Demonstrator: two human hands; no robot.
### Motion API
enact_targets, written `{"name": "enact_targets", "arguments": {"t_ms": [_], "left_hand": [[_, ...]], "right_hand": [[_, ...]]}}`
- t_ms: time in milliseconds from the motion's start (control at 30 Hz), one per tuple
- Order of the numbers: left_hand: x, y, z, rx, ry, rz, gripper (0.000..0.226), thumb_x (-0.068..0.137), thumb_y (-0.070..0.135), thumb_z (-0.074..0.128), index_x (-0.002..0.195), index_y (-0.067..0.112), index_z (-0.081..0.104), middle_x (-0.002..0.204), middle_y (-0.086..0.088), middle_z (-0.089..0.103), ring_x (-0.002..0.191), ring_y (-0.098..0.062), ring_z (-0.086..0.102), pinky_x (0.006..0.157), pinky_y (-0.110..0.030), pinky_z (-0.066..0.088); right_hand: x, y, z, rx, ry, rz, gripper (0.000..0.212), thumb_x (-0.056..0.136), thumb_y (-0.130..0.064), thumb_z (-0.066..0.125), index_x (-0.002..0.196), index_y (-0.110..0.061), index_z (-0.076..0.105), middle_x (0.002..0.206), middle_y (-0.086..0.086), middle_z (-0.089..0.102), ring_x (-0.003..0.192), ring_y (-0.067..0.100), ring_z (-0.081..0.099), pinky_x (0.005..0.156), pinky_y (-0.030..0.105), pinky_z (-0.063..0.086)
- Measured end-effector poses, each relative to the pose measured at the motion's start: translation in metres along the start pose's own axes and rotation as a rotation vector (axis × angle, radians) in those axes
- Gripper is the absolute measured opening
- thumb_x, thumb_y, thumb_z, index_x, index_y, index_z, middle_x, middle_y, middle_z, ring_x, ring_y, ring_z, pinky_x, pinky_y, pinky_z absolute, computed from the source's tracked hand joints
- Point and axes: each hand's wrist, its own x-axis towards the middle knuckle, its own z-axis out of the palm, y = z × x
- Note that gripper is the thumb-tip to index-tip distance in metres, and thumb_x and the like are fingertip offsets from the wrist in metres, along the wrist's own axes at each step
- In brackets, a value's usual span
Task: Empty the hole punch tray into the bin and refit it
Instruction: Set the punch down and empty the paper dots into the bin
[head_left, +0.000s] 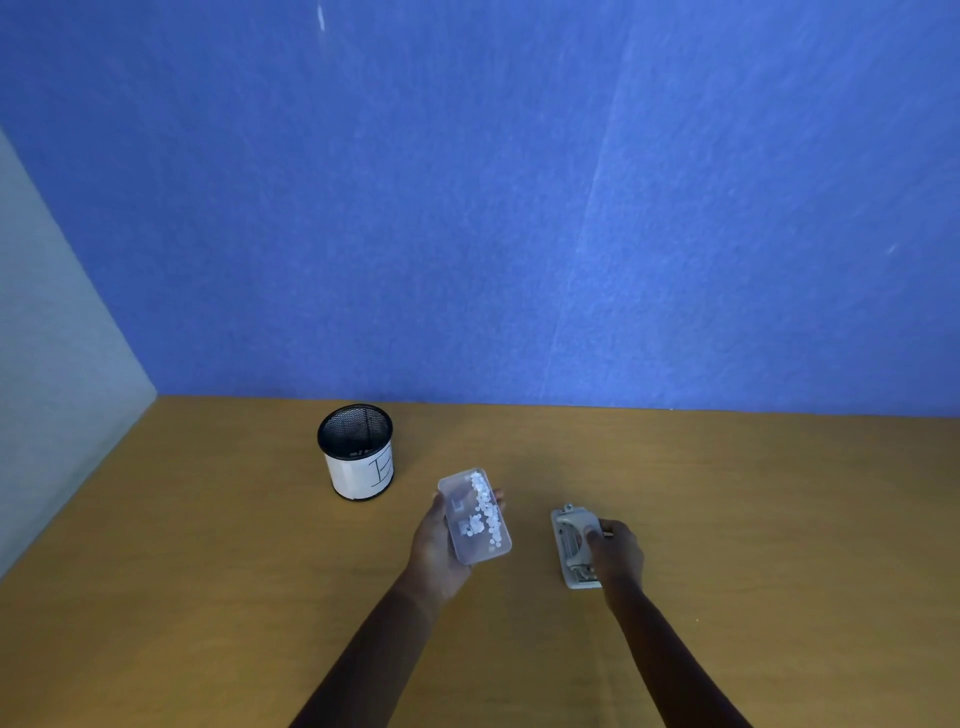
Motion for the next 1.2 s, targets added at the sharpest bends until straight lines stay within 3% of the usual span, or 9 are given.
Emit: {"name": "enact_targets", "arguments": {"t_ms": [133,233,367,500,667,933,1033,1133,1200], "left_hand": [[-0.003,0.002,0.005,0.034,-0.024,-0.003,0.044,0.101,0.028,0.018,0.099,0.009,0.058,0.067,-0.007,0.076,0.061,-0.014,0.072,0.065,-0.029,0.055],[-0.004,0.006,0.01,0.065,0.0,0.009,0.037,0.1,0.021,0.026,0.097,0.008,0.06,0.072,-0.006,0.073,0.061,-0.014,0.069,0.06,-0.027,0.055],[-0.006,0.01,0.022,0.132,0.068,0.038,0.023,0.097,0.015,0.037,0.101,0.005,0.058,0.086,-0.009,0.06,0.071,-0.02,0.062,0.063,-0.031,0.052],[-0.008,0.013,0.029,0.15,0.119,0.093,0.023,0.098,0.015,0.034,0.104,0.006,0.054,0.084,-0.009,0.057,0.071,-0.021,0.057,0.058,-0.028,0.051],[-0.013,0.013,0.031,0.291,0.195,0.139,0.025,0.095,0.018,0.039,0.081,0.01,0.058,0.063,-0.003,0.067,0.053,-0.016,0.065,0.043,-0.015,0.049],[-0.013,0.015,0.025,0.32,0.151,0.303,0.025,0.097,0.011,0.032,0.103,0.002,0.055,0.081,-0.009,0.059,0.075,-0.021,0.057,0.065,-0.029,0.045],[-0.009,0.018,0.019,0.41,0.284,0.347,0.024,0.096,0.007,0.032,0.102,0.002,0.054,0.091,-0.015,0.055,0.088,-0.027,0.053,0.068,-0.031,0.044],[-0.004,0.024,0.004,0.424,0.521,0.313,0.032,0.093,0.002,0.041,0.124,0.0,0.051,0.112,-0.013,0.05,0.105,-0.026,0.05,0.087,-0.036,0.043],[-0.005,0.029,-0.009,0.451,0.655,0.307,0.036,0.091,-0.002,0.044,0.126,-0.002,0.048,0.107,-0.017,0.051,0.089,-0.028,0.052,0.072,-0.032,0.043]], "right_hand": [[-0.009,-0.006,-0.003,-0.097,0.125,-0.119,0.035,0.091,-0.01,0.05,0.123,0.003,0.052,0.119,0.028,0.061,0.111,0.039,0.055,0.091,0.039,0.043],[-0.021,-0.016,0.001,0.04,0.126,-0.236,0.029,0.092,-0.01,0.049,0.116,0.005,0.057,0.109,0.027,0.064,0.101,0.036,0.06,0.081,0.032,0.044],[-0.044,-0.036,0.014,0.548,-0.277,0.074,0.036,0.099,-0.023,0.038,0.099,0.006,0.06,0.075,0.015,0.062,0.067,0.024,0.058,0.06,0.027,0.05],[-0.066,-0.052,0.016,0.827,-0.692,0.335,0.053,0.098,-0.042,0.029,0.094,-0.001,0.061,0.089,0.016,0.064,0.082,0.025,0.06,0.07,0.032,0.05],[-0.079,-0.064,0.015,0.997,-0.86,0.419,0.05,0.096,-0.042,0.033,0.102,0.001,0.059,0.1,0.024,0.062,0.088,0.035,0.062,0.073,0.041,0.057],[-0.082,-0.073,0.026,1.112,-0.872,0.473,0.039,0.097,-0.025,0.035,0.095,0.005,0.059,0.091,0.023,0.062,0.078,0.032,0.063,0.055,0.033,0.061],[-0.081,-0.077,0.028,1.101,-0.868,0.486,0.038,0.096,-0.024,0.036,0.094,0.007,0.056,0.092,0.026,0.058,0.082,0.034,0.058,0.051,0.032,0.059],[-0.08,-0.082,0.031,1.094,-0.859,0.509,0.038,0.097,-0.025,0.035,0.093,0.008,0.055,0.092,0.028,0.056,0.081,0.038,0.057,0.048,0.032,0.058],[-0.079,-0.087,0.032,1.085,-0.856,0.523,0.036,0.096,-0.024,0.037,0.094,0.007,0.055,0.092,0.027,0.056,0.079,0.037,0.056,0.047,0.031,0.058]]}}
